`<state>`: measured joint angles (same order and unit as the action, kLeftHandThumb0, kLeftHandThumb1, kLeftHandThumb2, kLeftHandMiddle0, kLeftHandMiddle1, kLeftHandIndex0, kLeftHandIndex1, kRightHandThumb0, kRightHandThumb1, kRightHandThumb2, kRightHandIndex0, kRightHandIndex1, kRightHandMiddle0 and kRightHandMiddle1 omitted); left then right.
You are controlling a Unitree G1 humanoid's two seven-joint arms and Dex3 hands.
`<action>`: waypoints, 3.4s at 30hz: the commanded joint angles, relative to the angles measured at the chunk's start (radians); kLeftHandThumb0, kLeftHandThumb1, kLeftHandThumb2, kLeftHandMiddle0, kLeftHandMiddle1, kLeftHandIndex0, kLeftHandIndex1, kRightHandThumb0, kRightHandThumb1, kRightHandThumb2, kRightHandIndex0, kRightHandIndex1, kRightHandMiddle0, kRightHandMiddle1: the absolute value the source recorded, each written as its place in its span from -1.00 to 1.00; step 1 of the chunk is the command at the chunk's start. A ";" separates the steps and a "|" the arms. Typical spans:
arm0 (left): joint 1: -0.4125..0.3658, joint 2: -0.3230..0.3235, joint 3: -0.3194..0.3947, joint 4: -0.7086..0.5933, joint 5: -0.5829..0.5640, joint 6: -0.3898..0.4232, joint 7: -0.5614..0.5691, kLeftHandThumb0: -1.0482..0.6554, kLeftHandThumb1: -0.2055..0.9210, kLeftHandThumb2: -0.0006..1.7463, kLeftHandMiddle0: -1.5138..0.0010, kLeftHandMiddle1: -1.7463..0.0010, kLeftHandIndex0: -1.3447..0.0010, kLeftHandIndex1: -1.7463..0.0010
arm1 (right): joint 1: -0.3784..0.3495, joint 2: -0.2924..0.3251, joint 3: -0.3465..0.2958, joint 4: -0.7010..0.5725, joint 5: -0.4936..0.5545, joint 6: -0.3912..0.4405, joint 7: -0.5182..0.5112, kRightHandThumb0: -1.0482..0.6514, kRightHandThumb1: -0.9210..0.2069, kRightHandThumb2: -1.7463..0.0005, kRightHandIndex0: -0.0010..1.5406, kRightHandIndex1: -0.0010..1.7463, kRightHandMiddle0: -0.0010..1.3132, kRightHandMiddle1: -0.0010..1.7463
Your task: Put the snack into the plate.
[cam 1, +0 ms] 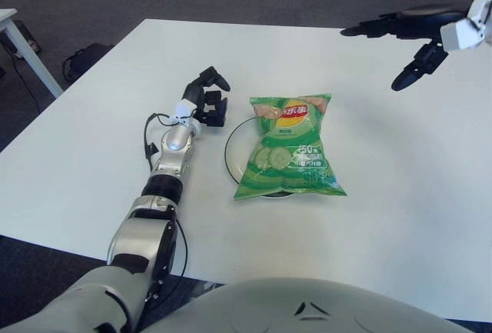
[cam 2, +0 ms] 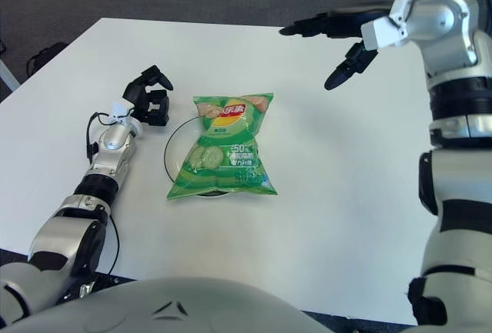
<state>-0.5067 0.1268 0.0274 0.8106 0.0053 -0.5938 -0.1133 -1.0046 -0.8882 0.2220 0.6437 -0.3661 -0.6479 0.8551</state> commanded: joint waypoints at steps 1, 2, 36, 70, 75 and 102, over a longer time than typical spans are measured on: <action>0.113 -0.016 -0.002 0.095 0.003 0.011 -0.011 -0.33 -0.05 0.49 -0.58 -1.00 0.11 -1.00 | 0.074 0.007 -0.009 -0.007 -0.054 0.033 -0.115 -0.92 -0.92 0.60 -1.00 -1.00 -0.98 -0.99; 0.111 -0.016 -0.001 0.096 0.002 0.015 -0.011 -0.33 -0.05 0.49 -0.58 -1.00 0.11 -1.00 | 0.101 0.019 -0.017 -0.006 -0.064 0.053 -0.167 -0.92 -0.93 0.60 -1.00 -1.00 -0.97 -0.99; 0.090 -0.011 0.012 0.133 0.013 0.000 0.010 -0.33 -0.05 0.49 -0.59 -1.00 0.11 -1.00 | 0.492 0.577 -0.457 0.007 0.340 0.646 -0.997 0.27 -0.53 -0.02 -0.45 0.89 -0.80 0.98; 0.120 -0.024 0.033 0.067 -0.019 0.066 -0.003 -0.31 -0.01 0.45 -0.57 -1.00 0.14 -1.00 | 0.707 0.768 -0.450 -0.288 0.421 0.833 -1.034 0.23 0.49 -0.77 0.09 0.83 -0.14 1.00; 0.125 -0.027 0.040 0.059 -0.033 0.073 -0.007 -0.31 0.00 0.45 -0.57 -1.00 0.14 -1.00 | 0.737 0.771 -0.446 -0.261 0.400 0.778 -1.052 0.23 0.50 -0.79 0.09 0.86 -0.15 1.00; 0.133 -0.055 0.073 0.023 -0.101 0.180 -0.029 -0.32 -0.02 0.47 -0.62 -1.00 0.13 -1.00 | 0.733 0.756 -0.452 -0.140 0.397 0.559 -1.041 -0.29 0.20 -0.60 0.68 1.00 -0.02 1.00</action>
<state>-0.4897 0.1136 0.1094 0.7824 -0.1071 -0.4317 -0.1538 -0.3320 -0.1481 -0.2279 0.4282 0.0226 -0.0828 -0.1989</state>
